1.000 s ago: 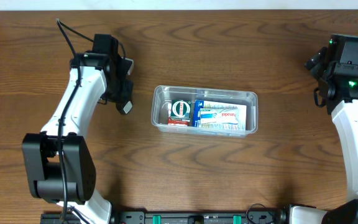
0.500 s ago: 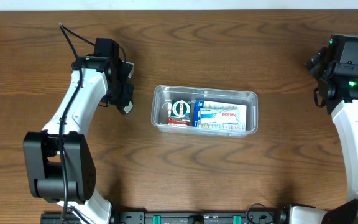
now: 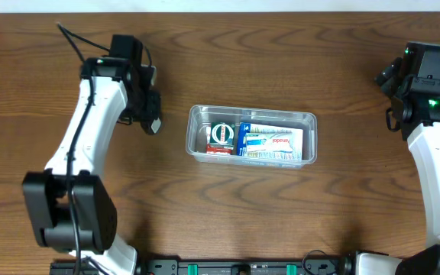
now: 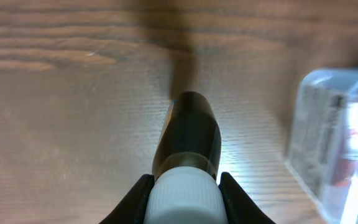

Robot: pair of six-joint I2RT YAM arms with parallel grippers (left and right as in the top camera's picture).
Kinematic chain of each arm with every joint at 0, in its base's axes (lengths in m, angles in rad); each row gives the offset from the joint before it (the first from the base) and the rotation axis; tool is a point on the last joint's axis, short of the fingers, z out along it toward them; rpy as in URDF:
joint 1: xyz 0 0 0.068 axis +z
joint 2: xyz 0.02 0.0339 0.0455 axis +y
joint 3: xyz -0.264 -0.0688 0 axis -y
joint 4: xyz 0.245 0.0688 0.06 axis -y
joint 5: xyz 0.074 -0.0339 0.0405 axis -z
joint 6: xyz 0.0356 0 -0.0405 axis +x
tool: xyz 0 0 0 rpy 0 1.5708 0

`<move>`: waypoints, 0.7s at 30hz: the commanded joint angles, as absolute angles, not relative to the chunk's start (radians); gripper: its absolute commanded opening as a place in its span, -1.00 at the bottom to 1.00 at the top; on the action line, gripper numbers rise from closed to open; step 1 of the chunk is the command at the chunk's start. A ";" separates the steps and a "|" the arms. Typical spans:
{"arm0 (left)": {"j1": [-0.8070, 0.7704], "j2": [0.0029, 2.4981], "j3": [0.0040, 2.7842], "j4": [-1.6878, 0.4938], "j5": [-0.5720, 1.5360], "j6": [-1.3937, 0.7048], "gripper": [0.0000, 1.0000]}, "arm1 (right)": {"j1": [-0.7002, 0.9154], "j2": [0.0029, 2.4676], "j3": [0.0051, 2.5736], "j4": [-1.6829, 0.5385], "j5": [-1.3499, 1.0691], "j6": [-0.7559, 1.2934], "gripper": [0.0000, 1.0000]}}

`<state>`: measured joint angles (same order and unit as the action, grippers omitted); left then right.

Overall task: Pack container
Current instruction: 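Lift the brown bottle and carry it to the container's left end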

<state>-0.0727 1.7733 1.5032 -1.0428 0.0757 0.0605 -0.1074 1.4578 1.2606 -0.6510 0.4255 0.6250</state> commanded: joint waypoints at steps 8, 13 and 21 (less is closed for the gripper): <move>-0.067 1.545 1.572 -1.051 0.333 -0.191 -0.61 | -0.111 1.459 1.262 -0.651 0.436 0.639 0.99; -0.084 1.489 1.572 -1.056 0.462 -0.197 -0.61 | -0.111 1.459 1.262 -0.651 0.436 0.639 0.98; -0.160 1.497 1.554 -1.106 0.463 -0.207 -0.61 | -0.110 1.459 1.262 -0.651 0.436 0.639 0.98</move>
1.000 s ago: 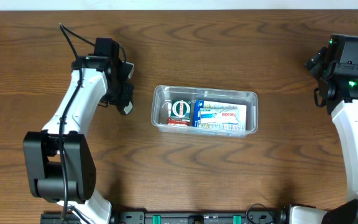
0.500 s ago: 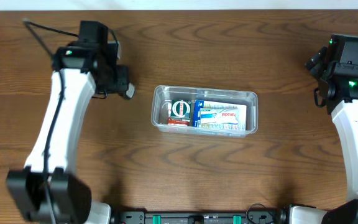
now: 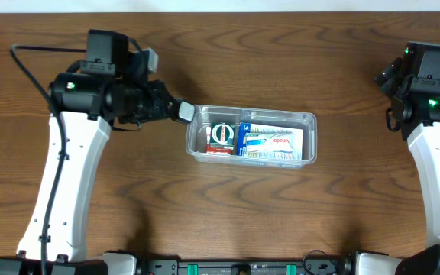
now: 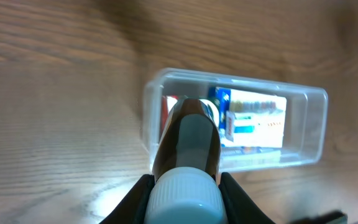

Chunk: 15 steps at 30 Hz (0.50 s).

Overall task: Pack container
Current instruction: 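Lift the brown bottle and carry it to the container's left end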

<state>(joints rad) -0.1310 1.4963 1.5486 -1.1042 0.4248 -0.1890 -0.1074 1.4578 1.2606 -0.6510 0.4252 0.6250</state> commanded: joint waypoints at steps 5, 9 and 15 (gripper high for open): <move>-0.239 1.517 1.544 -1.105 0.397 -0.251 -0.61 | -0.110 1.459 1.262 -0.651 0.436 0.639 0.98; -0.310 1.528 1.544 -1.106 0.265 -0.309 -0.61 | -0.110 1.459 1.262 -0.651 0.436 0.639 0.98; -0.396 1.546 1.544 -1.105 0.093 -0.386 -0.61 | -0.110 1.459 1.262 -0.651 0.436 0.639 0.98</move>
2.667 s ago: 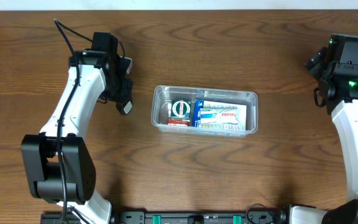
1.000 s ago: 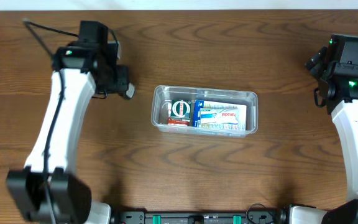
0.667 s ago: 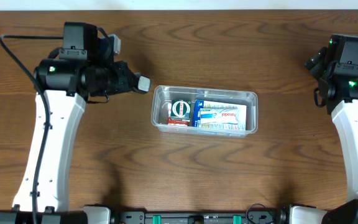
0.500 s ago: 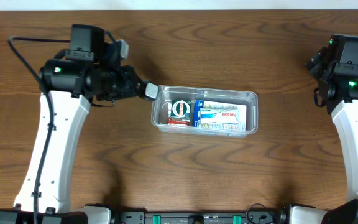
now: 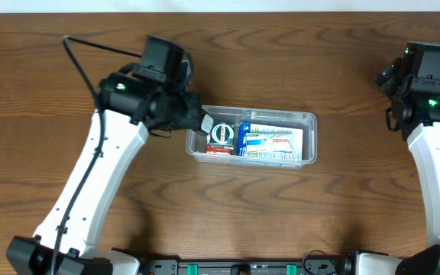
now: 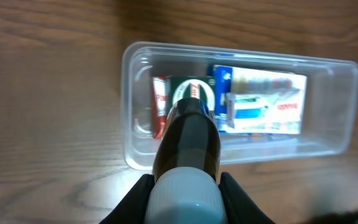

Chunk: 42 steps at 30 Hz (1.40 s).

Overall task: Pack container
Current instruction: 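Lift the brown bottle and carry it to the container's left end, then lower the bottle upright into the container's left corner and release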

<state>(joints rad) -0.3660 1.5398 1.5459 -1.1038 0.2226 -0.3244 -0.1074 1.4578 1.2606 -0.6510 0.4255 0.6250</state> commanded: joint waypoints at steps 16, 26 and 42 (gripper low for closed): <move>-0.495 1.714 1.544 -1.083 -0.099 -0.556 -0.61 | -0.110 1.459 1.262 -0.651 0.436 0.639 0.99; -0.495 1.779 1.544 -1.034 -0.099 -0.590 -0.61 | -0.110 1.459 1.262 -0.651 0.436 0.639 0.99; -0.495 1.797 1.542 -1.027 -0.125 -0.590 -0.61 | -0.110 1.459 1.262 -0.651 0.436 0.639 0.99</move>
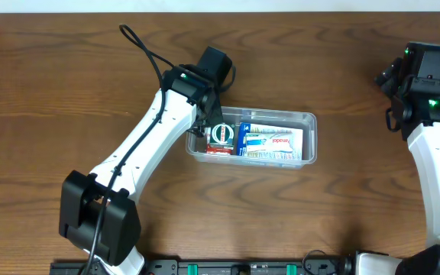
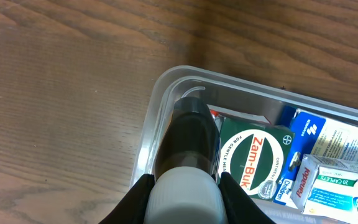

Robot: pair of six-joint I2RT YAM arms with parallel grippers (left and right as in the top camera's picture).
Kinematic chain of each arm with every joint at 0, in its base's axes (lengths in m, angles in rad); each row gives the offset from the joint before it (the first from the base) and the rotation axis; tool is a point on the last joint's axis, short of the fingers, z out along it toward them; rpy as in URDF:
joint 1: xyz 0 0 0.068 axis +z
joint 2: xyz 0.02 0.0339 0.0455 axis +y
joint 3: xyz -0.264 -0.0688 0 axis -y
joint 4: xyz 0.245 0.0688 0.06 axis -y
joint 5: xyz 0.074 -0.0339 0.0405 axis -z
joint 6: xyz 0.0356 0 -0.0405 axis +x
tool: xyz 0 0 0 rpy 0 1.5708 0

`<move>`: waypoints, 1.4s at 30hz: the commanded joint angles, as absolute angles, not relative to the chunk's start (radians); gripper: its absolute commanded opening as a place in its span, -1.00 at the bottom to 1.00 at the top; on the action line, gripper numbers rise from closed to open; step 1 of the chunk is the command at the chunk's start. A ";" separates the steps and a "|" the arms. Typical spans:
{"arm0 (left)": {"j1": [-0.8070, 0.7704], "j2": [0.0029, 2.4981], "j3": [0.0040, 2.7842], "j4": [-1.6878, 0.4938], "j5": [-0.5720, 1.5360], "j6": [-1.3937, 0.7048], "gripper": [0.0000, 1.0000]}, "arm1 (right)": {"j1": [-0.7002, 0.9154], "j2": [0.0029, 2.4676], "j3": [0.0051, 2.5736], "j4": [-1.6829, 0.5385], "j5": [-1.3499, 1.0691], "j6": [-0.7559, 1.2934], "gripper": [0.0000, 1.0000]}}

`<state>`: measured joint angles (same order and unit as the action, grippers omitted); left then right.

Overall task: Pack container
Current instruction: 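Lower the bottle upright into the container's left corner and release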

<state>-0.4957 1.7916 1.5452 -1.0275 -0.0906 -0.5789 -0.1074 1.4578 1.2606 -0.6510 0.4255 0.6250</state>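
A clear plastic container (image 1: pixel 309 121) lies at the table's centre, holding a green Zam-Buk tin (image 1: pixel 221 134), a red item and blue-white medicine boxes (image 1: pixel 272 142). My left gripper (image 1: pixel 202 126) is shut on a dark bottle (image 2: pixel 189 134) with a white cap (image 2: pixel 181 200). The bottle points down into the container's left end (image 2: pixel 156 106), beside the tin (image 2: pixel 251 158). Whether it touches the floor of the container is hidden. My right gripper (image 1: pixel 392 75) hangs at the far right, away from the container; its fingers do not show clearly.
Bare wooden table surrounds the container. The left arm (image 1: pixel 147 145) stretches diagonally from the front left to the container. The right arm (image 1: pixel 438 153) stands along the right edge.
My left gripper with the bottle has moved right and lower, from above the container's left part to inside its left end. The right arm has not moved.
At first my left gripper held the bottle over bare table left of the container. Then it was nearer the container's left rim, then above its left part. Now the bottle is down in the left end beside the green tin.
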 commanded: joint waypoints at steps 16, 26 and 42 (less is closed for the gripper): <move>-0.495 1.798 1.460 -0.958 -0.125 -0.589 -0.61 | -0.110 1.459 1.262 -0.651 0.436 0.639 0.98; -0.495 1.798 1.418 -0.916 -0.125 -0.590 -0.61 | -0.110 1.459 1.262 -0.651 0.436 0.639 0.98; -0.495 1.798 1.397 -0.882 -0.125 -0.589 -0.60 | -0.110 1.459 1.262 -0.651 0.436 0.639 0.99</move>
